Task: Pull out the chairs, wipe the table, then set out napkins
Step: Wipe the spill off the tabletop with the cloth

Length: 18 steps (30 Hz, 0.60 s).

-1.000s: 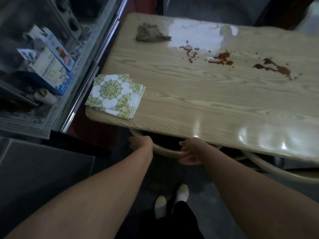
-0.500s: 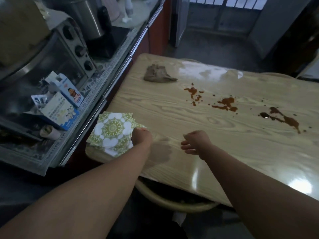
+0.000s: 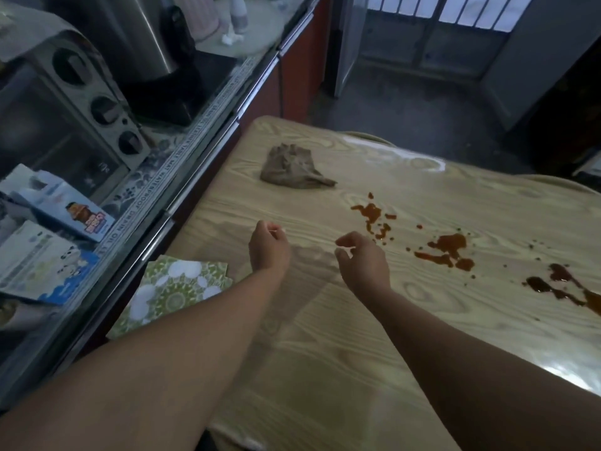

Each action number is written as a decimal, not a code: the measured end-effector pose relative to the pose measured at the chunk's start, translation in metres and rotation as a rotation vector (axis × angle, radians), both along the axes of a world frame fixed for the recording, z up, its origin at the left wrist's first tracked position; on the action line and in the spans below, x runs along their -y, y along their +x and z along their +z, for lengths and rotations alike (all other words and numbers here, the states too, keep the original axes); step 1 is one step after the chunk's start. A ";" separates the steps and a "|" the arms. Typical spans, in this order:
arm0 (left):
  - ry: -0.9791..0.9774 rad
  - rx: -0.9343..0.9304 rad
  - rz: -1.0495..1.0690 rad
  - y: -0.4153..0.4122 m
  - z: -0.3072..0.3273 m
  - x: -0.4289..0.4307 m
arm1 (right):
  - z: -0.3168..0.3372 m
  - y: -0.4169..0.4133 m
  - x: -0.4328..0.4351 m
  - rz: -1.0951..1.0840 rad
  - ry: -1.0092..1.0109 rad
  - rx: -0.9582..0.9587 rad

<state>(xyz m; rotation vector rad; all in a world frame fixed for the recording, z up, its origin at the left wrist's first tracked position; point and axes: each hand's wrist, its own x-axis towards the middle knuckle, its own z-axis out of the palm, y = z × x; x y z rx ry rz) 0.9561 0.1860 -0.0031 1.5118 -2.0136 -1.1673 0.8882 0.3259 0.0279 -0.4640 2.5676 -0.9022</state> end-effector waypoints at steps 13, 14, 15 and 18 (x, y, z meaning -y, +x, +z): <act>-0.382 -0.231 -0.022 -0.076 -0.068 0.075 | -0.059 -0.089 0.163 0.269 -0.025 -0.458; -0.401 -0.242 -0.018 -0.076 -0.070 0.075 | -0.063 -0.095 0.174 0.289 -0.040 -0.436; -0.422 -0.241 -0.011 -0.076 -0.073 0.076 | -0.069 -0.100 0.185 0.336 -0.046 -0.402; -0.518 -0.204 -0.024 -0.078 -0.080 0.077 | -0.084 -0.116 0.206 0.518 0.036 -0.330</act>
